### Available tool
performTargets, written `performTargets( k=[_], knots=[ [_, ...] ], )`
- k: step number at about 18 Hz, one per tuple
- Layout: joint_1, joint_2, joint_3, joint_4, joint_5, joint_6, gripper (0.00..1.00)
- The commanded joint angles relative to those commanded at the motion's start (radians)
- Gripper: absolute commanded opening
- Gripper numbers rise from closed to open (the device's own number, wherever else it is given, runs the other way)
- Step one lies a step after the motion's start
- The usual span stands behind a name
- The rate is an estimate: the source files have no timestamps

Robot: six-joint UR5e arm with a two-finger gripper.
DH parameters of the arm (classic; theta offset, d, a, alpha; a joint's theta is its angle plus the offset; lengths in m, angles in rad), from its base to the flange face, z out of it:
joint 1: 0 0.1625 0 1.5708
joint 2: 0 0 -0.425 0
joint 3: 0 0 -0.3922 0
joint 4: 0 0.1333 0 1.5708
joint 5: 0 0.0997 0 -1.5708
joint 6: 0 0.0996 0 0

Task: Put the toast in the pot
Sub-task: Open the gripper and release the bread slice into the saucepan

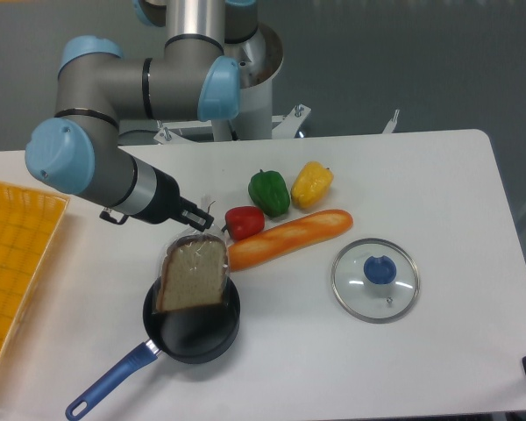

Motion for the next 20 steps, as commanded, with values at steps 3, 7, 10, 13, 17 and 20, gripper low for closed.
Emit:
performTargets(
  k=[3, 7, 10, 13, 17, 20],
  knots=[
    [0.0, -0.014, 0.002, 0.0, 0.012, -0.009, 0.14],
    [-0.008, -0.031, 0.009, 0.002, 0.017, -0.035, 0.14],
    [-0.008, -0.044, 0.015, 0.003, 0.017, -0.041, 0.14],
    [-0.009, -0.054, 0.021, 0.003, 0.018, -0.06, 0.14],
    [-0.029, -0.08, 0.028, 0.003, 0.06, -0.097, 0.14],
    [-0.031, -0.089, 0.031, 0.006, 0.06, -0.101, 0.14]
  ],
)
